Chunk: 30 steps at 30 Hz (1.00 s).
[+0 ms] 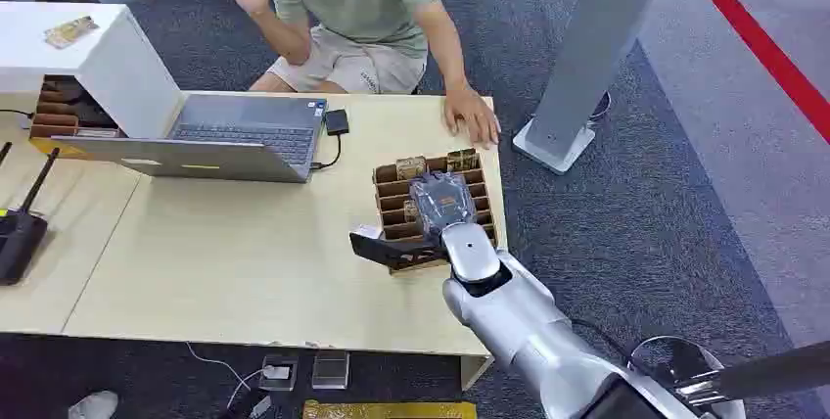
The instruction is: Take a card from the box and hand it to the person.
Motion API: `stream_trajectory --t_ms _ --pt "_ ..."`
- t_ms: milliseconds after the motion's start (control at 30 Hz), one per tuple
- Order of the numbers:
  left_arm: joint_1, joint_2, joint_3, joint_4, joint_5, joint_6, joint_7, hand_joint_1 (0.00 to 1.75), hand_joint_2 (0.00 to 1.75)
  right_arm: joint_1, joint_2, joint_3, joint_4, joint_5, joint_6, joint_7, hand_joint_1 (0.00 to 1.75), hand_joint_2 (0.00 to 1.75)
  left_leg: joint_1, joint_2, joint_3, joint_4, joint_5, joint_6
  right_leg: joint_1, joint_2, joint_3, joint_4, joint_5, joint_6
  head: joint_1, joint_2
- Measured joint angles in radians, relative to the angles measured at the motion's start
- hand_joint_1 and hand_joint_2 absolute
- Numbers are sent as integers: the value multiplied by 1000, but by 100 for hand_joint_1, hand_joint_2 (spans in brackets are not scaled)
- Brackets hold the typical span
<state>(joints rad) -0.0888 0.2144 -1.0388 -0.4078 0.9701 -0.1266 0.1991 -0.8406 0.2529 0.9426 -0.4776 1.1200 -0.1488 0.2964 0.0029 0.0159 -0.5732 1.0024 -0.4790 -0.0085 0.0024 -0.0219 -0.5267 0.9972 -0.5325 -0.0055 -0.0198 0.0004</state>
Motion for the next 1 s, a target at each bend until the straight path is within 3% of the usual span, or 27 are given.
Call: stream_trajectory --t_ms 467,667,700,733,767,833,1000 --pt "-2 0 0 5 0 2 0 0 175 -2 0 0 16 7 10 -6 86 175 0 0 0 0 0 0 0 0 0 0 0 0 0 0" --pt "-2 0 0 8 1 1 1 0 175 -4 0 0 23 -1 10 -6 98 175 0 0 0 0 0 0 0 0 0 0 0 0 0 0" --pt "-2 0 -1 8 1 1 1 0 175 -5 0 0 25 -2 10 -6 103 175 0 0 0 0 0 0 0 0 0 0 0 0 0 0" --pt "-2 0 0 8 1 1 1 0 175 -5 0 0 26 -3 9 -6 126 175 0 0 0 0 0 0 0 0 0 0 0 0 0 0" --pt "-2 0 0 9 1 1 1 0 175 -5 0 0 27 -3 10 -5 129 175 0 0 0 0 0 0 0 0 0 0 0 0 0 0" --pt "-2 0 0 10 0 0 0 0 175 -5 0 0 29 -3 9 -5 175 175 0 0 0 0 0 0 0 0 0 0 0 0 0 0" --pt "-2 0 0 10 -1 2 -4 0 175 -8 3 0 30 2 4 -5 175 175 0 0 0 0 0 0 0 0 0 0 0 0 0 0"
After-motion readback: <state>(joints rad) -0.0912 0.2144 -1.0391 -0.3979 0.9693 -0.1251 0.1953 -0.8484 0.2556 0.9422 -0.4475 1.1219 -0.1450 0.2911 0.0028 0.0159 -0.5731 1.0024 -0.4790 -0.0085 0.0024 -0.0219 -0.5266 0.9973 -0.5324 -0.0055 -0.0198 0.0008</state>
